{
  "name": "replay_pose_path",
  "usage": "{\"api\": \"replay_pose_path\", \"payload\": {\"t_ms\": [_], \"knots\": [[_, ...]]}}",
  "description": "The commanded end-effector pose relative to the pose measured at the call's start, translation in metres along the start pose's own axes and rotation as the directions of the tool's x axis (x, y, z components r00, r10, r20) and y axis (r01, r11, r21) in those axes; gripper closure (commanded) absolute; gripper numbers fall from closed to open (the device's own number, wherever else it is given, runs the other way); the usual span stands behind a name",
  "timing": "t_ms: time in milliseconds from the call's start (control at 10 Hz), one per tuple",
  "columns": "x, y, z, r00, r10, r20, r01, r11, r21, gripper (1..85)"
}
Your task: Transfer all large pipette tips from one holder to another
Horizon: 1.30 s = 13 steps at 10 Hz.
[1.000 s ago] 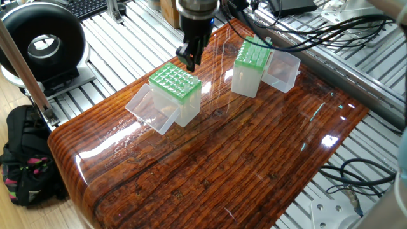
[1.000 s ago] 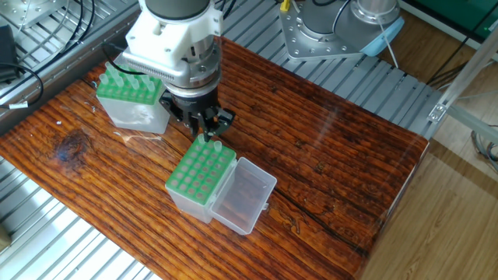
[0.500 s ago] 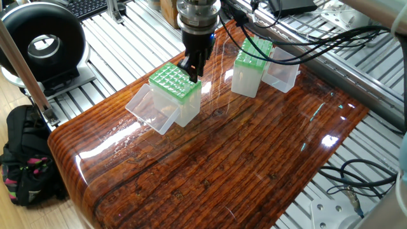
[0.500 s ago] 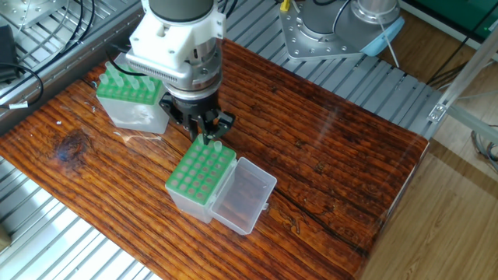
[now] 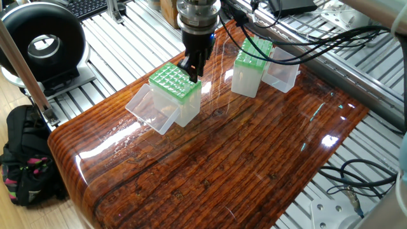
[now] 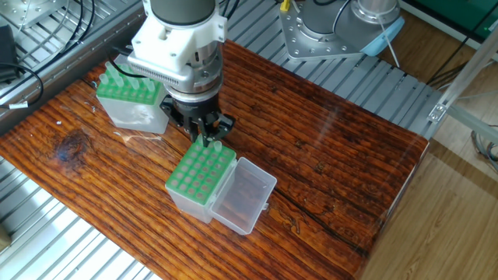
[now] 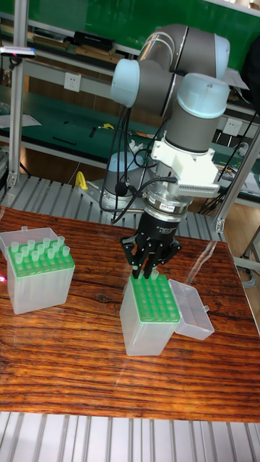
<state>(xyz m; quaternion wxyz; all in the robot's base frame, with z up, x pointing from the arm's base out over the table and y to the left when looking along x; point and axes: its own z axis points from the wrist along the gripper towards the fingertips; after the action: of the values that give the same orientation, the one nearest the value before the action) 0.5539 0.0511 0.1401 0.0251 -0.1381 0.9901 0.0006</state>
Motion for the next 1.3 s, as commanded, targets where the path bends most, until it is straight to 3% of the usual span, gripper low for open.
{"api": "replay_pose_path", "payload": {"t_ms": [0, 500, 1200], "knots": [[-0.001, 0.002, 0.002, 1.000, 0.007, 0.004, -0.007, 1.000, -0.009, 59.7], [0.001, 0.001, 0.004, 1.000, 0.011, 0.000, -0.011, 1.000, -0.006, 66.3], [0.005, 0.000, -0.009, 1.000, 0.023, -0.015, -0.023, 1.000, 0.002, 77.7]]}}
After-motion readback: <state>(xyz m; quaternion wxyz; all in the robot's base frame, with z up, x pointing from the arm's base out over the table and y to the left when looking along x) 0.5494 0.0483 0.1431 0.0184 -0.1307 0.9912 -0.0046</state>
